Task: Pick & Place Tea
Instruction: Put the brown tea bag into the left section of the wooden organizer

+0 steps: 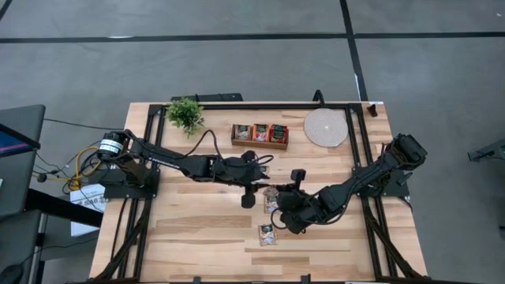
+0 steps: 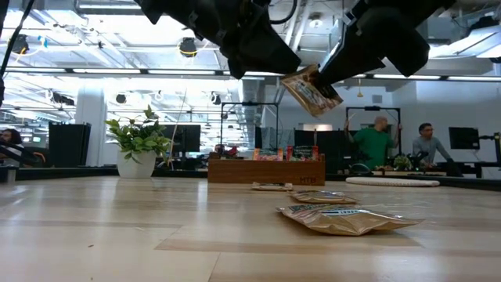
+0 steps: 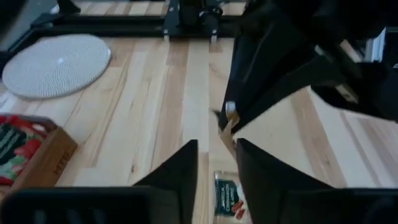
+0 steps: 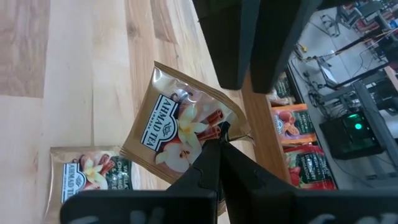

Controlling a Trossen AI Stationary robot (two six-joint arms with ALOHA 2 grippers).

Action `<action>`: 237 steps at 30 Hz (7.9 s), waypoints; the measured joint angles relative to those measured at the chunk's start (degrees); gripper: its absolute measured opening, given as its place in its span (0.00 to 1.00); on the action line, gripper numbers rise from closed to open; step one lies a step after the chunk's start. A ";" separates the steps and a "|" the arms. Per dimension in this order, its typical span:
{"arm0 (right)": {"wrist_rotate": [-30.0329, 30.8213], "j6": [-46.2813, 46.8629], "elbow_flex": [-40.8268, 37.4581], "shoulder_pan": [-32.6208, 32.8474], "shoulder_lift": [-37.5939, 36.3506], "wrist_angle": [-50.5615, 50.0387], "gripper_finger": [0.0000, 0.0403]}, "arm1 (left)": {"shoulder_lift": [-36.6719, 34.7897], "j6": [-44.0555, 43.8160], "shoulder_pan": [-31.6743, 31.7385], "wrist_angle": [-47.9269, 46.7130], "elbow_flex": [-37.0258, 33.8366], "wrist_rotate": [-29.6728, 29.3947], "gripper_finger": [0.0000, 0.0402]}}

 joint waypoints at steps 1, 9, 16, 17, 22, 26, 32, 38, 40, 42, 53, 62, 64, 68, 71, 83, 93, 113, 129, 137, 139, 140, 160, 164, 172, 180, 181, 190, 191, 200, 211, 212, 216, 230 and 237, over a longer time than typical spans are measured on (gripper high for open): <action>-0.02 -0.21 0.00 0.00 0.00 0.46 0.00 | 0.00 0.29 -0.02 0.48 -0.01 0.25 0.28; 0.02 -0.36 0.00 0.00 0.00 1.17 0.00 | 0.24 0.20 -0.02 0.84 -0.01 1.46 0.36; 0.07 -1.87 0.00 0.00 0.00 2.82 0.00 | 3.15 -0.04 -0.02 1.96 -0.03 1.02 0.36; 0.09 -1.87 0.00 0.00 0.00 2.86 0.00 | 3.15 0.00 -0.02 2.22 -0.03 0.82 0.36; 0.42 -1.89 0.00 0.00 0.00 2.88 0.00 | 2.70 -0.53 0.67 4.03 -0.03 0.27 0.36; 0.31 -1.91 0.00 0.00 -0.02 2.88 0.00 | 2.63 -1.09 0.81 4.00 -0.01 0.28 0.34; 0.22 -1.95 -0.02 -0.02 -0.02 2.88 0.00 | 2.78 -0.99 0.83 3.64 0.01 1.73 0.14; 0.20 -1.89 -0.02 -0.02 -0.02 2.96 0.00 | 2.80 -0.50 0.83 3.75 0.01 1.85 0.01; -0.07 -1.85 -0.02 -0.02 -0.02 2.99 0.00 | 2.82 -0.25 0.83 3.67 0.01 1.77 0.00; -0.78 -1.85 -0.02 -0.02 -0.02 2.94 0.00 | 2.84 0.64 0.81 3.29 0.01 0.87 0.00; -1.88 -1.80 -0.02 0.05 -0.02 -0.21 0.14 | 2.93 2.56 1.01 -7.47 0.03 -9.26 0.00; -1.31 6.60 -0.02 0.00 -0.02 -8.13 0.24 | -0.36 1.19 2.08 -3.53 -9.94 -15.31 0.00; -1.29 9.57 -0.02 0.11 -0.02 -10.51 0.24 | -3.17 1.00 3.10 0.83 -13.70 -16.87 0.00; -2.10 12.98 -0.02 0.40 -0.02 -12.33 0.24 | -11.30 2.58 7.29 12.06 -22.00 -19.16 0.00; -2.62 13.30 -0.02 0.52 -0.02 -11.77 0.24 | -16.82 2.58 12.23 21.02 -28.27 -20.19 0.00; -2.62 13.69 0.00 0.33 -0.02 -9.19 0.24 | -7.17 -1.99 23.41 52.97 -37.47 -11.81 0.00; -3.56 13.69 0.00 0.48 -0.02 -8.58 0.24 | 6.42 -5.93 26.60 55.71 -31.00 -12.10 0.00; -4.31 13.24 0.00 0.48 -0.02 -8.73 0.24 | 8.59 -5.89 26.99 48.85 -29.19 -16.51 0.00; -4.28 13.21 0.00 0.48 -0.02 -8.28 0.24 | 8.57 -5.55 26.99 46.20 -29.21 -16.40 0.00; -4.28 13.22 0.00 0.48 -0.02 -8.27 0.24 | 8.55 -5.51 26.99 46.20 -29.21 -15.29 0.08; -4.26 13.21 0.00 0.48 -0.02 -8.27 0.24 | 8.54 -5.51 26.99 46.20 -29.21 -15.24 0.13; -4.26 13.23 0.00 0.48 -0.02 -8.29 0.24 | 8.52 -5.51 26.97 46.20 -29.21 -15.22 0.16; -4.24 13.21 0.00 0.48 -0.02 -8.36 0.24 | 0.35 5.84 24.48 43.39 -29.26 -21.86 0.36; -4.24 13.21 0.00 0.48 -0.02 -8.36 0.24 | -1.57 3.16 23.21 43.20 -29.26 -19.80 0.36; -4.24 13.19 0.00 0.46 -0.02 -9.23 0.24 | -3.52 0.50 15.58 35.19 -29.21 10.32 0.36; -4.24 13.19 0.00 0.39 -0.02 -8.55 0.24 | -3.50 -7.41 11.84 27.07 -26.93 4.15 0.36; -4.24 13.19 0.00 0.31 -0.02 -8.39 0.24 | -3.52 -8.37 11.56 25.02 -25.94 3.71 0.36; -18.05 11.03 0.00 -9.60 -0.02 -6.76 0.24 | -3.50 -12.61 10.78 9.44 -21.39 0.00 0.36; -19.44 9.38 -0.01 -11.47 -0.02 -6.29 0.24 | -3.50 -12.58 10.78 8.50 -21.39 -0.42 0.36; -34.74 -1.25 0.02 -25.65 0.70 3.12 0.24 | -3.62 -7.42 9.30 5.33 -25.56 -7.90 0.36; -37.83 -3.34 0.04 -30.92 7.54 7.56 0.24 | -14.50 -10.55 7.81 17.34 -39.21 -8.84 0.36; -38.06 -3.34 0.56 -31.25 8.25 7.47 0.24 | -16.43 -10.89 7.82 17.02 -40.23 -8.91 0.36; -38.16 -3.35 4.09 -32.78 11.50 4.41 0.24 | -20.99 -11.59 7.54 16.88 -42.23 -8.27 0.36; -41.04 -3.41 13.00 -35.95 20.04 -5.13 0.24 | -24.76 -13.46 5.07 16.02 -45.21 -8.44 0.36; -41.51 -3.37 12.70 -35.66 20.24 -4.80 0.24 | -24.57 -13.49 4.76 16.57 -45.15 -8.40 0.36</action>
